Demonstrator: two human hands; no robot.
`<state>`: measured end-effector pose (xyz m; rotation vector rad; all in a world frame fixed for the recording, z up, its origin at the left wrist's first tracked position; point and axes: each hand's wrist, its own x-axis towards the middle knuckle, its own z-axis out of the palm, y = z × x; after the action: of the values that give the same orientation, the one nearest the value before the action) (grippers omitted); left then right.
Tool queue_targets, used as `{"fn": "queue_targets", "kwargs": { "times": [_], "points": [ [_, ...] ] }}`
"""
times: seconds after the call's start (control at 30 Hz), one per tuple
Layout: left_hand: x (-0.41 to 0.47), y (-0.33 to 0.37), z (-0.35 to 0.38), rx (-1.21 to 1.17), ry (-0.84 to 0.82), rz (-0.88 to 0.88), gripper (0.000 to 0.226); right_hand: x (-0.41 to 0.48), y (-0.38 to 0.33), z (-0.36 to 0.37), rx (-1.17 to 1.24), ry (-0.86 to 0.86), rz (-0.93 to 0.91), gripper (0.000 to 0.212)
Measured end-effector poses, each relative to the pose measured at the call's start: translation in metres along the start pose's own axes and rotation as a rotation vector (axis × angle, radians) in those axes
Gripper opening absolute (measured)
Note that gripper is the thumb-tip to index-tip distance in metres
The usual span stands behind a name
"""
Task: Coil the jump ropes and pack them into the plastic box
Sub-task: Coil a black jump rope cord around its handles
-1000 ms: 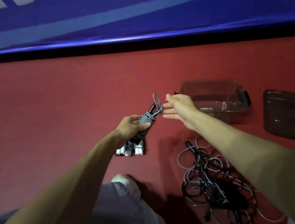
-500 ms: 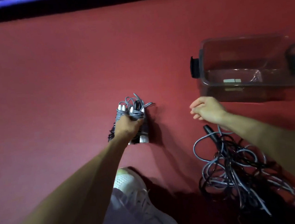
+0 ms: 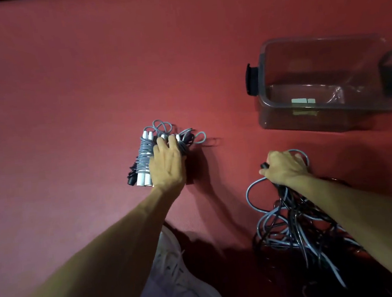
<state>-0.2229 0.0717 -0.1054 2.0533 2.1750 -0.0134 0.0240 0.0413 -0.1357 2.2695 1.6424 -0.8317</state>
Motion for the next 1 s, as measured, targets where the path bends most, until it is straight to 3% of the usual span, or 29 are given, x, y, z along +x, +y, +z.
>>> {"fn": "queue_targets", "kwargs": {
  "times": [0.1, 0.33, 0.43, 0.57, 0.73, 0.83, 0.93, 1.0],
  "points": [
    [0.001, 0.002, -0.002, -0.154, -0.02, -0.127, 0.031, -0.007, -0.002, -0.009, 0.058, 0.041, -0.046, 0.031],
    [-0.007, 0.005, -0.023, -0.117, -0.022, -0.175, 0.022, -0.031, -0.007, -0.048, 0.457, 0.24, -0.128, 0.018],
    [-0.015, 0.022, -0.046, -0.31, -0.086, -0.087, 0.026, -0.044, -0.007, -0.068, 0.596, 0.325, -0.192, 0.016],
    [-0.021, 0.055, -0.084, -0.567, -0.293, 0.093, 0.03, -0.072, -0.01, -0.107, 0.76, 0.39, -0.281, 0.013],
    [-0.049, 0.103, -0.155, -0.823, -0.511, 0.237, 0.037, -0.124, -0.005, -0.163, 0.824, 0.549, -0.389, 0.013],
    [-0.068, 0.124, -0.197, -0.848, -0.436, 0.381, 0.034, -0.164, 0.0, -0.197, 0.817, 0.671, -0.445, 0.013],
    [-0.09, 0.141, -0.24, -0.826, -0.225, 0.503, 0.022, -0.204, 0.004, -0.229, 0.828, 0.806, -0.493, 0.017],
    [-0.108, 0.154, -0.271, -0.78, -0.073, 0.539, 0.029, -0.233, 0.006, -0.251, 0.831, 0.852, -0.528, 0.019]
  ]
}}
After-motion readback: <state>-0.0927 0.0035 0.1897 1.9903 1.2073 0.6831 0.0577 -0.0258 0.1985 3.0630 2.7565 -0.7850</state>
